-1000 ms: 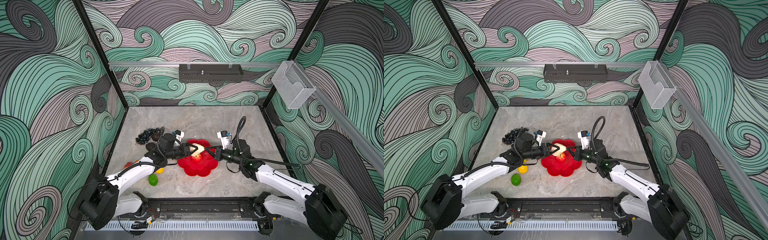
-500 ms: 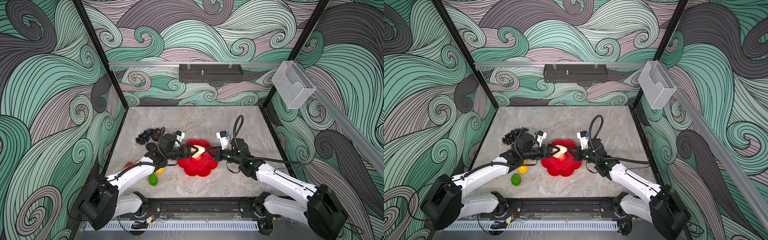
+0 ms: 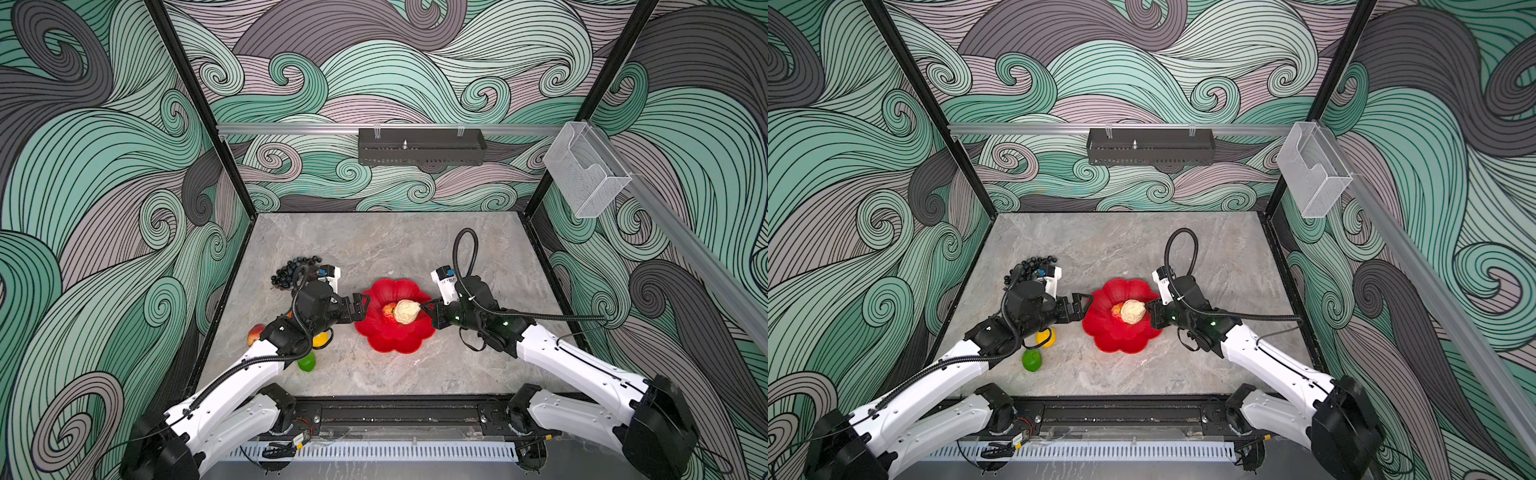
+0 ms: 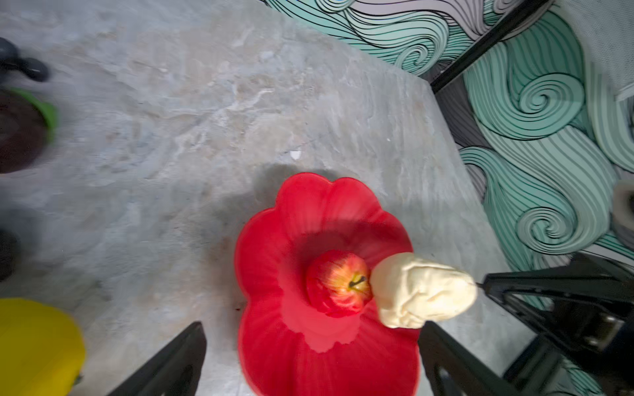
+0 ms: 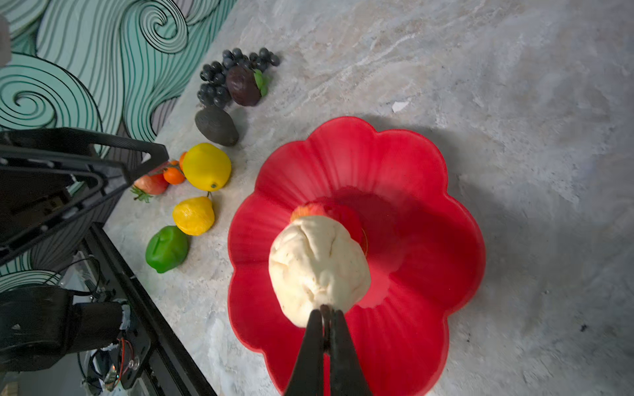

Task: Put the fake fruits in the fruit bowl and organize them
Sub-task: 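Open the left gripper and draw it back while the right holds the squash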

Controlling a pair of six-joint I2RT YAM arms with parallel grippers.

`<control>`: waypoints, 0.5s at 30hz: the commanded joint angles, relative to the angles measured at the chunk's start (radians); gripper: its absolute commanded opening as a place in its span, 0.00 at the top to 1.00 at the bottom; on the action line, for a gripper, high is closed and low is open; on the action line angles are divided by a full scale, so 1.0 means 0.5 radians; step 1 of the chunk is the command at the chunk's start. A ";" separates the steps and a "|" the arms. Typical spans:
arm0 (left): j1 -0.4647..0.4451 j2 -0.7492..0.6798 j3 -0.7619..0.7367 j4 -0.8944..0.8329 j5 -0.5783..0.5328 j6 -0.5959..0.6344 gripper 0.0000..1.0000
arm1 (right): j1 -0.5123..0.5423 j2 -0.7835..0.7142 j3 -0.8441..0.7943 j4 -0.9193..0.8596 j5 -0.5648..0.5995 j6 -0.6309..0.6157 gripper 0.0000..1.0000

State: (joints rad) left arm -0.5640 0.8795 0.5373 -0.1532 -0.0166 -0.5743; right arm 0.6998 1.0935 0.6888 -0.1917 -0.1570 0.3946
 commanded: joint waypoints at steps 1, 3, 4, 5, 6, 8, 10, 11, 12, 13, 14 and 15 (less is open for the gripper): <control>0.031 -0.095 -0.131 0.039 -0.324 0.147 0.01 | 0.015 -0.070 0.073 -0.218 0.039 -0.053 1.00; 0.035 -0.131 -0.134 0.006 -0.359 0.162 0.01 | 0.019 -0.083 0.075 -0.279 0.064 -0.050 1.00; 0.037 -0.146 -0.138 0.008 -0.360 0.161 0.01 | 0.020 -0.080 0.065 -0.300 0.084 -0.055 1.00; 0.037 -0.155 -0.142 0.015 -0.355 0.162 0.01 | 0.021 -0.066 0.059 -0.325 0.110 -0.058 1.00; 0.039 -0.160 -0.142 0.018 -0.351 0.162 0.01 | 0.025 -0.052 0.055 -0.325 0.124 -0.059 1.00; 0.038 -0.170 -0.142 0.013 -0.347 0.163 0.02 | 0.019 -0.031 0.055 -0.390 0.131 -0.058 1.00; 0.039 -0.174 -0.140 -0.002 -0.350 0.159 0.01 | 0.025 -0.021 0.053 -0.385 0.129 -0.037 1.00; 0.037 -0.177 -0.142 -0.005 -0.347 0.153 0.01 | 0.031 -0.010 0.052 -0.375 0.129 -0.031 1.00; 0.036 -0.181 -0.142 -0.007 -0.344 0.153 0.01 | 0.035 0.011 0.057 -0.362 0.133 -0.031 1.00; 0.038 -0.185 -0.142 -0.006 -0.341 0.151 0.01 | 0.042 0.043 0.069 -0.355 0.144 -0.030 1.00; 0.038 -0.187 -0.142 -0.007 -0.338 0.149 0.01 | 0.051 0.076 0.087 -0.359 0.161 -0.034 1.00; 0.039 -0.190 -0.139 -0.011 -0.337 0.147 0.01 | 0.062 0.120 0.111 -0.358 0.177 -0.040 1.00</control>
State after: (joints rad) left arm -0.5507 0.8001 0.4465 -0.1596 -0.1642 -0.5087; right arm 0.7162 1.1168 0.7010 -0.3637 -0.1024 0.3775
